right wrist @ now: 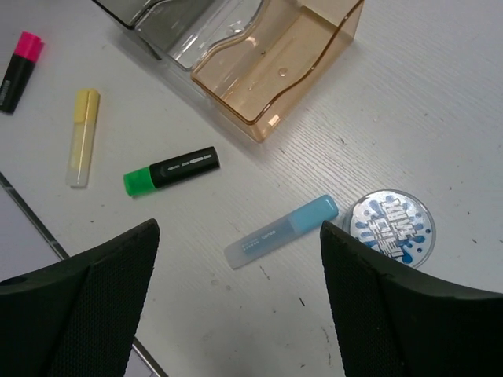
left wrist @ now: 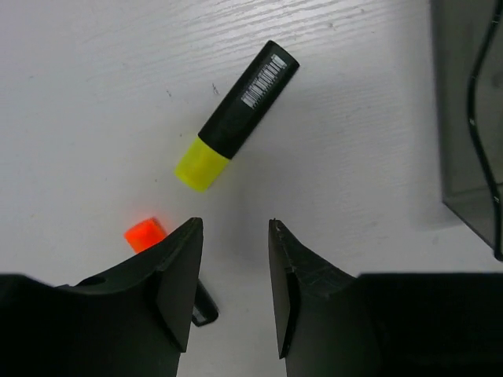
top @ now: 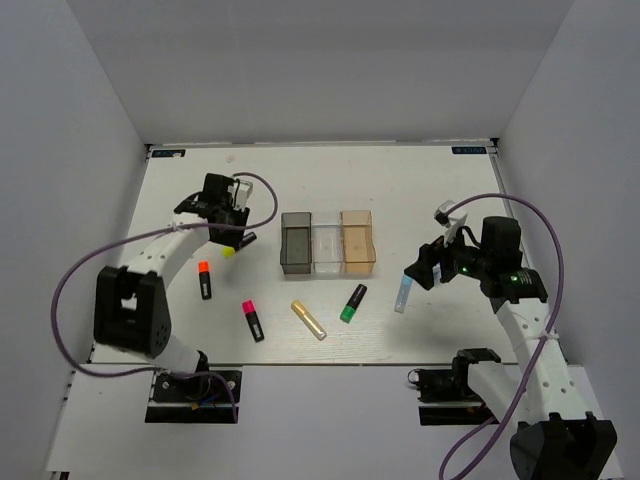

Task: Sort the stationery into containers
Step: Pick up the pen from the center of the board, then place the pen in the storage box.

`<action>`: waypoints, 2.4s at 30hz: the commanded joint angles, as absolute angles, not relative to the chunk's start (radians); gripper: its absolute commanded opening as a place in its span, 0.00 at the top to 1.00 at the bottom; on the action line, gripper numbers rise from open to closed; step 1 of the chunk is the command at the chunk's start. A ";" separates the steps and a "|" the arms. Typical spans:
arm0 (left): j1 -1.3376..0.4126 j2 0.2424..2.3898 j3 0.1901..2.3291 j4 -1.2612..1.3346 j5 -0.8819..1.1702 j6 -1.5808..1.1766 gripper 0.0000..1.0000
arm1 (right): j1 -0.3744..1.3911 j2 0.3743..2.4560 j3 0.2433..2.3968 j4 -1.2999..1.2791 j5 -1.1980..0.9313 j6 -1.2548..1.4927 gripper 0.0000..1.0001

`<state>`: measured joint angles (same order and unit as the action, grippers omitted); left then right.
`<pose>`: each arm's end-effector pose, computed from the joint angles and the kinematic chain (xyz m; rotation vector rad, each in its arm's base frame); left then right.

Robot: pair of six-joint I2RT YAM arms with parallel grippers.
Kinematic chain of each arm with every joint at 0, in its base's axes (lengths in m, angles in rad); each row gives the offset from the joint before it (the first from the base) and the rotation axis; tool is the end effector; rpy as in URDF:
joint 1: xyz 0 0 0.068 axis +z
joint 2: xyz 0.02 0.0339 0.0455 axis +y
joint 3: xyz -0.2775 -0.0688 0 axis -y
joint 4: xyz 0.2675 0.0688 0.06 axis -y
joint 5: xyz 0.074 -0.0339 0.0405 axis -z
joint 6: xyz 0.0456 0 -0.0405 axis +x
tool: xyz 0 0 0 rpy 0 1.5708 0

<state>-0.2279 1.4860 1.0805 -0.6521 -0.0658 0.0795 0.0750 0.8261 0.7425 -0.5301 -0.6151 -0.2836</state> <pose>0.3169 -0.0704 0.2355 0.3795 2.5974 0.0351 0.1919 0.0408 0.2909 -0.7076 1.9839 0.5443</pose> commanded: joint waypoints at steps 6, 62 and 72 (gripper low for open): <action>-0.160 1.729 1.256 -0.689 0.089 0.179 0.45 | 0.081 0.833 0.756 -0.572 -0.719 -0.328 0.20; -0.546 1.664 1.358 -0.701 -0.096 -0.391 1.00 | 0.075 0.830 0.745 -0.572 -0.676 -0.307 1.00; -0.591 1.775 1.391 -0.680 -0.158 -0.396 0.99 | 0.074 0.821 0.742 -0.578 -0.670 -0.310 1.00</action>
